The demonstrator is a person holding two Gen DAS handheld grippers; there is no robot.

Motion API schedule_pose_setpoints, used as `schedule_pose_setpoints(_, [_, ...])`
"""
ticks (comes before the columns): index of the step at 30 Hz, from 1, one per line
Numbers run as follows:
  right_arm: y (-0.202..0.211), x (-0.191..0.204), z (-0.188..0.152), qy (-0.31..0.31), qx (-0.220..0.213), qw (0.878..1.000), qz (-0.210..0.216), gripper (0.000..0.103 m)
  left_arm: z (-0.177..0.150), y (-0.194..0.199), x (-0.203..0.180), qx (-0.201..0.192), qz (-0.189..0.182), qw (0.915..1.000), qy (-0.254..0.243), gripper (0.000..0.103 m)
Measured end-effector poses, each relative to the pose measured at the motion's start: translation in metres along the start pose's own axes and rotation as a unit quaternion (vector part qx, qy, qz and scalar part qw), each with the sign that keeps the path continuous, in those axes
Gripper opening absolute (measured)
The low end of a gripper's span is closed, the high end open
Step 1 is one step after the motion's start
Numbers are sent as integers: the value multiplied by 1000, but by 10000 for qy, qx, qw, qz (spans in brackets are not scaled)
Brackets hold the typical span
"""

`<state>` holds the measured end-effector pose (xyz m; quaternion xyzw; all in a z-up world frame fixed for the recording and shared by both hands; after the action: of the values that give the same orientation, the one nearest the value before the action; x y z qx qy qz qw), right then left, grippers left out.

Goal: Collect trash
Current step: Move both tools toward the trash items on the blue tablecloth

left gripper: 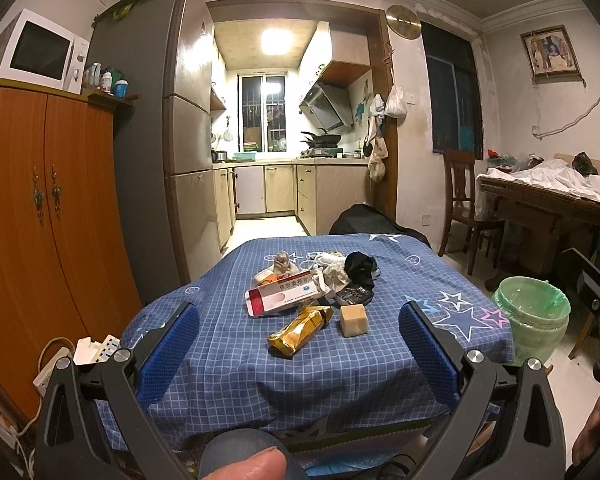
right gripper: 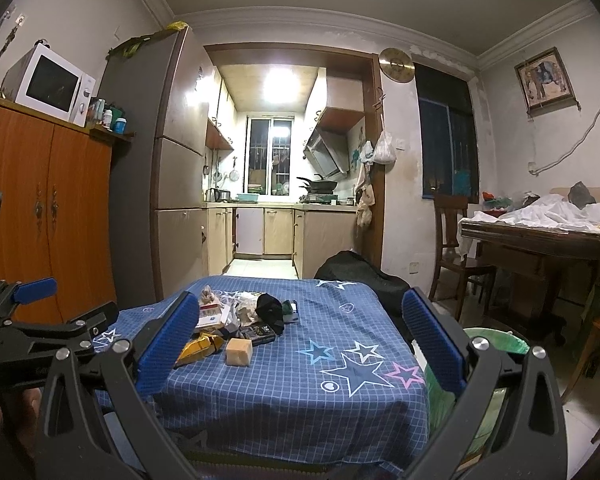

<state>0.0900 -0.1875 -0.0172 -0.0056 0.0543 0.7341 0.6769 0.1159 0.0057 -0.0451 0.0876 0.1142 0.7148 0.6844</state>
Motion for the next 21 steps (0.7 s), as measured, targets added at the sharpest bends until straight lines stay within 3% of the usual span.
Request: schedule_pose_setpoints(21, [-7,5,-9,63,188,9996,212,98,-9,-13,6,164,22,9999,-33,99])
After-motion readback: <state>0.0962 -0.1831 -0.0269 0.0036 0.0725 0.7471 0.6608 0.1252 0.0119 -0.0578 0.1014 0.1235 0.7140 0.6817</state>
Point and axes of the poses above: each gripper's, at about its wrist camera, not at the fingertips, and y roughly against the way its jaws point, x to its left, z to its top, the point moved 9 cm from there along -y, roughly the way its jaws point, and after that the axes turned 4 degrees about y, right-handed, at the moved point
